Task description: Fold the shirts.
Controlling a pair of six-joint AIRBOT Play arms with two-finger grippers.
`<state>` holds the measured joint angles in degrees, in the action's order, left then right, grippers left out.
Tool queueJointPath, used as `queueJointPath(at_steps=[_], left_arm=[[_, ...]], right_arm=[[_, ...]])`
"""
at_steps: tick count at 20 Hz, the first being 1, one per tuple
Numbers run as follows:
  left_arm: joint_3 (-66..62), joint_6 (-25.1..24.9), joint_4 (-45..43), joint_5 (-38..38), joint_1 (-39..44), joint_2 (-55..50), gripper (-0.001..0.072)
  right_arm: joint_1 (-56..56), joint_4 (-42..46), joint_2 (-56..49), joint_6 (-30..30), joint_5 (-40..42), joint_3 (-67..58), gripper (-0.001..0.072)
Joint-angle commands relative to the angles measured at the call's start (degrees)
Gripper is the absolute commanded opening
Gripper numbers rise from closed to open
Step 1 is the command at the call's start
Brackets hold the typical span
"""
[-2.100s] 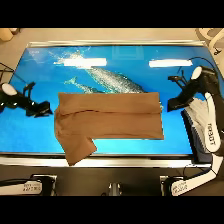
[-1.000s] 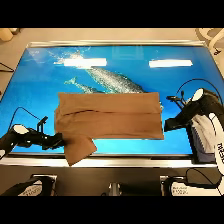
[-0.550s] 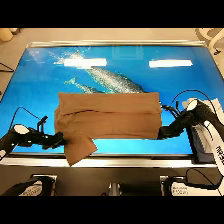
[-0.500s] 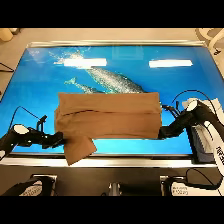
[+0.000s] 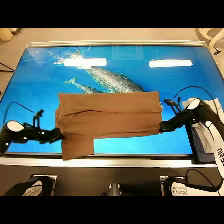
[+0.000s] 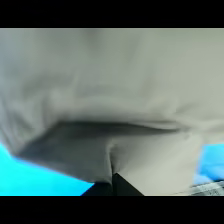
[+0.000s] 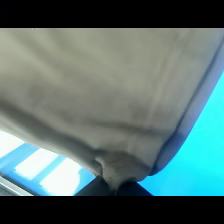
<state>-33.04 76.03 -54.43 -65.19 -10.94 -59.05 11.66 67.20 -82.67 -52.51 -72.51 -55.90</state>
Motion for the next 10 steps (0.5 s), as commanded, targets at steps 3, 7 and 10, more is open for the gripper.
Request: queueJointPath(at_steps=[3, 7, 10], left_arm=[[-16.8, 3.1, -0.5, 0.5, 0.0, -0.4, 0.0019], [-27.3, 3.1, 0.5, 3.0, 0.0, -12.0, 0.0020], [-36.7, 3.0, 3.4, 1.7, 0.1, -22.5, 0.0021]], right_arm=[[-1.6, -0.7, 2.3, 1.3, 2.2, -12.2, 0.0023], [-8.2, 6.3, -4.0, -2.6, 12.3, -21.3, 0.0023], [-9.0, 8.9, -10.4, -5.1, 12.2, -26.9, 0.0024]])
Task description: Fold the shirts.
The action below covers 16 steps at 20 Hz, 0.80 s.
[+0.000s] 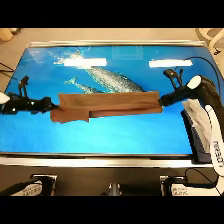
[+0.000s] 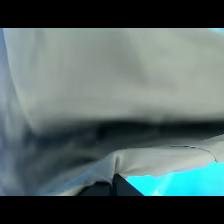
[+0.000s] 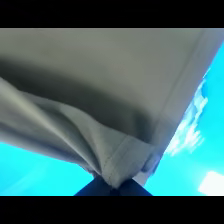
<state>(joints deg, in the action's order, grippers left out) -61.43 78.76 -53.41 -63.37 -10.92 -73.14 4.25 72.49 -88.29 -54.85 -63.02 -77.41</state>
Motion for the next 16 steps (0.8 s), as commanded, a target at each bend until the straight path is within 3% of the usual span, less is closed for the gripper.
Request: queueJointPath(at_steps=[1, 5, 8, 9, 10, 11, 12, 16], left_arm=[[-11.1, 0.3, 3.6, -0.3, 0.3, -11.8, 0.0021], [-19.5, 1.4, 4.2, -0.7, 1.7, -22.8, 0.0022], [-19.8, 3.2, 4.2, -0.7, 2.1, -27.0, 0.0040], [-19.8, 3.7, 4.5, -1.6, 2.1, -27.6, 0.0203], [-19.9, 3.3, 4.4, -2.7, 2.0, -27.7, 0.0469], [-20.3, 1.5, 4.4, -4.2, 1.6, -27.6, 0.0535], [-21.3, -0.4, 4.4, -6.4, 0.9, -27.4, 0.0536], [-26.0, -4.1, 4.4, -15.9, -1.0, -25.6, 0.0523]], right_arm=[[-1.6, 3.6, -6.5, -2.8, 3.2, -6.1, 0.0024], [-1.6, 3.5, -11.3, -3.2, 7.1, -6.4, 0.0026], [-1.6, 2.0, -14.2, -7.3, 8.7, -6.4, 0.0028], [-1.6, 0.7, -14.6, -7.3, 8.5, -6.4, 0.0089], [-1.6, -0.6, -14.4, -7.2, 8.3, -6.5, 0.0309], [-1.1, -2.3, -13.7, -6.6, 6.9, -7.0, 0.0628], [0.0, -3.5, -13.0, -5.8, 5.6, -7.8, 0.0691], [7.1, -8.7, -11.1, -3.7, 1.2, -9.4, 0.0689]])
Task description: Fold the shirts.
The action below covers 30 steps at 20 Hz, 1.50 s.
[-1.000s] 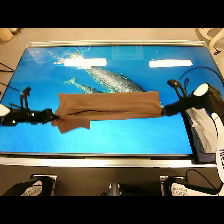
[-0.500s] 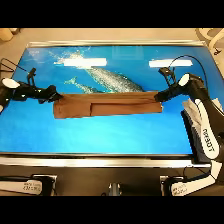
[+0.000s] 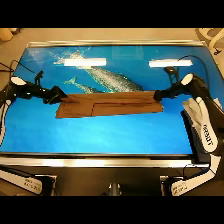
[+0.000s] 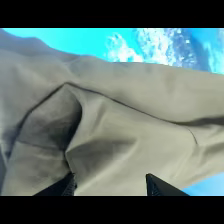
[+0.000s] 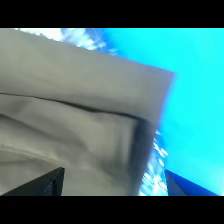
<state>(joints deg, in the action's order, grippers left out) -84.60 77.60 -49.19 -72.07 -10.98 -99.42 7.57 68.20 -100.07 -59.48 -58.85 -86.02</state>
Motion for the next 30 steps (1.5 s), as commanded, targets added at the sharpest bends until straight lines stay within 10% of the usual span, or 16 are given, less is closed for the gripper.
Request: queueJointPath(at_steps=[1, 13, 15, 16, 17, 19, 24, 30], left_arm=[[-3.4, -3.3, 0.2, -8.5, -0.8, 1.5, 0.0502], [-3.5, -4.3, 0.4, -7.9, 7.4, 14.0, 0.0504], [-3.5, -4.3, 0.4, -7.6, 9.9, 13.9, 0.0503], [-3.5, -4.3, 0.4, -7.0, 11.2, 13.9, 0.0498], [-3.5, -3.8, 0.4, -6.2, 12.5, 13.7, 0.0417], [-3.4, -1.5, 0.4, -1.4, 15.8, 12.7, 0.0030], [-3.5, 7.9, 2.7, 17.7, 29.0, 2.6, 0.0025], [-4.3, 5.7, 31.7, 23.1, 37.4, -11.5, 0.0023]], right_arm=[[5.1, -5.6, 0.0, 0.6, -3.6, -0.8, 0.0688], [3.9, -19.2, -11.0, 0.2, -5.9, -0.7, 0.0670], [1.8, -19.1, -11.1, 0.2, -5.8, -0.7, 0.0398], [1.1, -20.0, -10.8, 0.1, -6.0, -0.8, 0.0097], [1.1, -21.9, -10.1, 0.4, -6.3, -0.8, 0.0026], [1.3, -24.5, -6.8, 3.8, -6.7, -0.8, 0.0025], [1.2, -24.5, 7.6, 4.7, -10.6, -0.7, 0.0025], [1.1, -24.0, 22.5, 4.2, -20.0, -0.7, 0.0026]])
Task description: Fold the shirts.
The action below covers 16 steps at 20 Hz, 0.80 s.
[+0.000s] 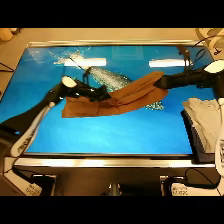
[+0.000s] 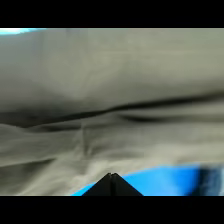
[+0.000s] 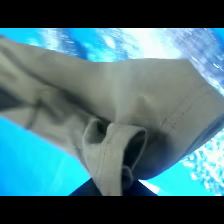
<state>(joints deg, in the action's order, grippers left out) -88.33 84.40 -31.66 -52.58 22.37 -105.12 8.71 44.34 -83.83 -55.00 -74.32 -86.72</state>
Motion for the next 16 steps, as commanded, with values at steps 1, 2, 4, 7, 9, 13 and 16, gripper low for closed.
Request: queueJointPath(at_steps=[1, 2, 4, 7, 9, 13, 16], left_arm=[[-1.1, -1.9, 17.2, 3.9, 5.5, -6.9, 0.0023], [-1.5, -2.1, 18.9, 5.1, 7.2, -7.8, 0.0023], [-1.7, -1.6, 20.2, 9.3, 10.6, -8.5, 0.0023], [-1.7, 0.2, 25.9, 15.6, 14.2, -10.1, 0.0022], [-2.5, 0.2, 30.3, 17.7, 15.3, -11.3, 0.0022], [-5.0, -7.0, 30.6, 18.4, 15.0, -10.1, 0.0021], [-5.0, -9.8, 20.4, 16.7, 10.8, -3.2, 0.0020]], right_arm=[[0.0, -0.2, 7.9, -0.5, -5.6, 0.0, 0.0026], [0.0, -0.2, 9.4, -0.8, -6.3, 0.0, 0.0026], [0.0, -0.4, 11.6, -1.4, -7.1, 0.0, 0.0026], [0.0, -2.1, 14.1, -2.6, -8.8, 0.0, 0.0026], [0.0, -2.0, 15.3, -2.6, -10.3, 0.0, 0.0026], [0.0, -0.2, 15.0, -3.3, -9.2, 0.0, 0.0026], [-2.2, 0.1, 13.7, -3.3, -1.8, 0.0, 0.0026]])
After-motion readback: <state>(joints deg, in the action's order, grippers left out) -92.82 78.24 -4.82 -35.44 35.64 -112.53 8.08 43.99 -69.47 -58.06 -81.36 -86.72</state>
